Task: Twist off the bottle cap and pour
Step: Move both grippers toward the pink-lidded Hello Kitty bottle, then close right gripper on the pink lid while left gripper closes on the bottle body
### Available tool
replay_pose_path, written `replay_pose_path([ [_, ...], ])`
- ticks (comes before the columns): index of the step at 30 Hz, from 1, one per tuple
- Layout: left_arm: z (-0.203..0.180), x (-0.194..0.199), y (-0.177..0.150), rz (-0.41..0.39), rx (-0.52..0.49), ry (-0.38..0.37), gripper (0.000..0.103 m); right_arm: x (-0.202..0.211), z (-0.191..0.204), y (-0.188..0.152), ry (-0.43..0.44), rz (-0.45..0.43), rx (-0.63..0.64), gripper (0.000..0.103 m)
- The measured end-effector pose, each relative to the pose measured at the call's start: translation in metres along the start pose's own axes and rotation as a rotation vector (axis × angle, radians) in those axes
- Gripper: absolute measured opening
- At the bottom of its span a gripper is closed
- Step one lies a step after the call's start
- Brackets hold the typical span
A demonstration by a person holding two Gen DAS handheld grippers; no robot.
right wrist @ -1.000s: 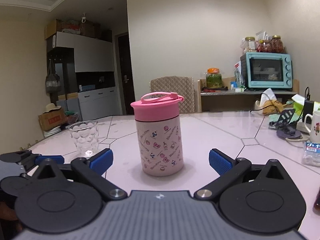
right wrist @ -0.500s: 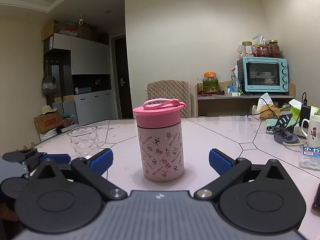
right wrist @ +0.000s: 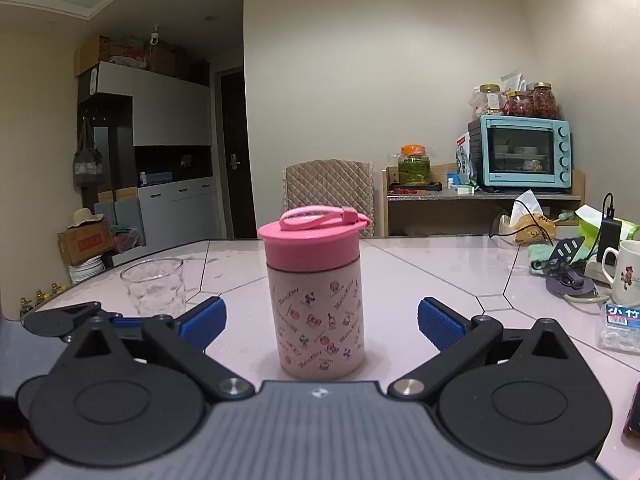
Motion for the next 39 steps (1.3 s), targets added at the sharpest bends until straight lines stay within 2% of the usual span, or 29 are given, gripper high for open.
replay_pose_path([
  [8, 0.013, -0.010, 0.010, -0.012, -0.023, -0.047, 0.103, -0.014, 0.003, 0.006, -0.007, 0.009, 0.010, 0.103],
  [16, 0.016, -0.022, 0.014, -0.013, -0.062, -0.070, 0.103, -0.022, 0.003, 0.007, 0.036, 0.037, 0.014, 0.103],
  [20, 0.019, -0.032, 0.016, -0.001, -0.051, -0.076, 0.103, -0.027, -0.003, 0.010, 0.043, 0.037, 0.031, 0.103],
  [29, 0.012, -0.055, 0.018, 0.042, -0.092, -0.055, 0.103, -0.043, -0.016, 0.010, 0.077, 0.078, 0.023, 0.103],
  [39, 0.013, -0.063, 0.024, 0.070, -0.077, -0.040, 0.103, -0.048, -0.024, 0.018, 0.081, 0.067, -0.005, 0.103],
])
Point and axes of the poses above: each gripper's, at about its wrist camera, not at the fingertips, and x roughly against the way its jaws point, z to its left, y to its top, the point moved 1 cm from there along -x, roughly the way its jaws point
